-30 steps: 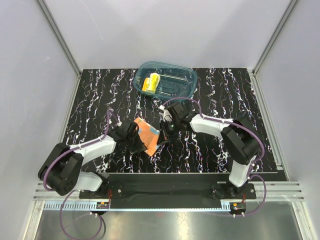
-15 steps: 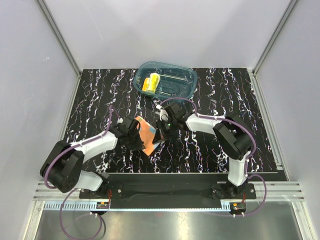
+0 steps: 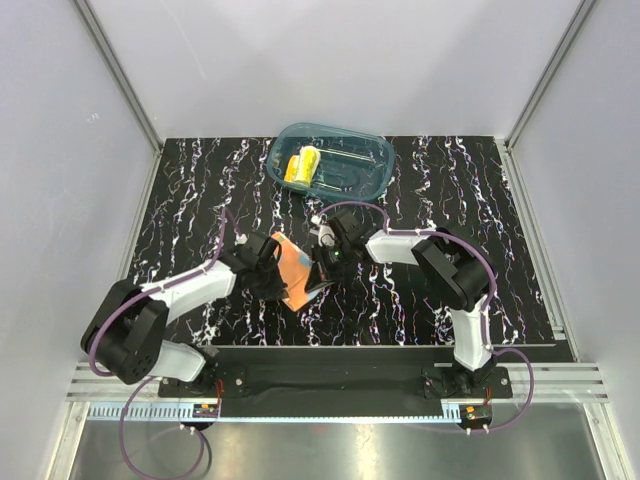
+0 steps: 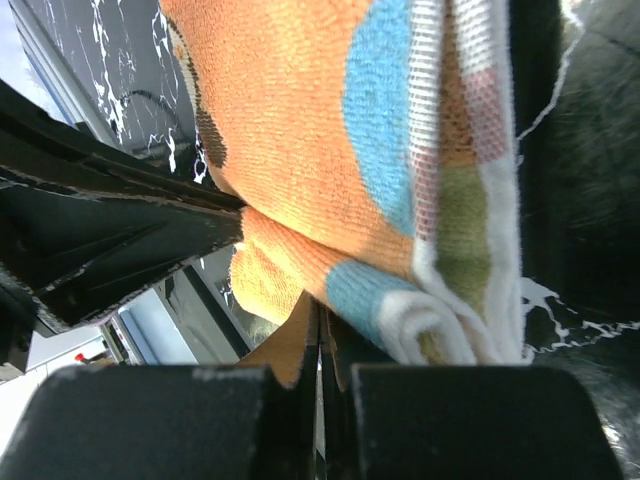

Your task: Roll the towels

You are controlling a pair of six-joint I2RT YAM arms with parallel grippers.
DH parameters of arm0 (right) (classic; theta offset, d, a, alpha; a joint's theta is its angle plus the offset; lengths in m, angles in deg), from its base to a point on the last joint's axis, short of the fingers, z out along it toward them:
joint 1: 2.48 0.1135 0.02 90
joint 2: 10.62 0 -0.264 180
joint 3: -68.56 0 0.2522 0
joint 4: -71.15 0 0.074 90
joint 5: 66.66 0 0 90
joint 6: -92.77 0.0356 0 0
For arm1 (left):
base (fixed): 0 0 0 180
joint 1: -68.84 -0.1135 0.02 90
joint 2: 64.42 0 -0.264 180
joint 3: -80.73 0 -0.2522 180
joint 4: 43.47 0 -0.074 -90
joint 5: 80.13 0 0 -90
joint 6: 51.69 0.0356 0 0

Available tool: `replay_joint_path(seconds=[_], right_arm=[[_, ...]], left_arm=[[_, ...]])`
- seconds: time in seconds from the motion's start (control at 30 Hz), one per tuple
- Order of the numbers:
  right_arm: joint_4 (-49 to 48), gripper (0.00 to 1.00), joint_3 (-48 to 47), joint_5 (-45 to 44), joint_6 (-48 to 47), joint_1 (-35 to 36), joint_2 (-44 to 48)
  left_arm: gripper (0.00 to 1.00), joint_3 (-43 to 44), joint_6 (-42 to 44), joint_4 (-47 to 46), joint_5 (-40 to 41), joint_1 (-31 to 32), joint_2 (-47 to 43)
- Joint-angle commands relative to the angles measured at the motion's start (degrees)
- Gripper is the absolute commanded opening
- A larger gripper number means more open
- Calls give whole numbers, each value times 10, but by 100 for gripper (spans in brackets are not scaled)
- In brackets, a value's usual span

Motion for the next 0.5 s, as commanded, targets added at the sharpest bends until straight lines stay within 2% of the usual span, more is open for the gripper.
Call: replay_joint_path(seconds=[0.0,0.03,0.2,0.33,0.47], right_arm=[[-10,0,12,-10,-22,-15,-11],[-11,0,17,-10,-21,-18,-13],[-18,0,23,-3,-17,-18,-17],[-21,0,24,0,-13,-18,-20],[-17,0,23,2,-11,-18,-22]], left_arm=[[1,20,30,48,62,0,-22],[3,24,34,76,77,0,-33],[37,68,60,164,223,31,-87],[40,112,113,188,297,84,-115],[40,138,166,173,339,180,-110]])
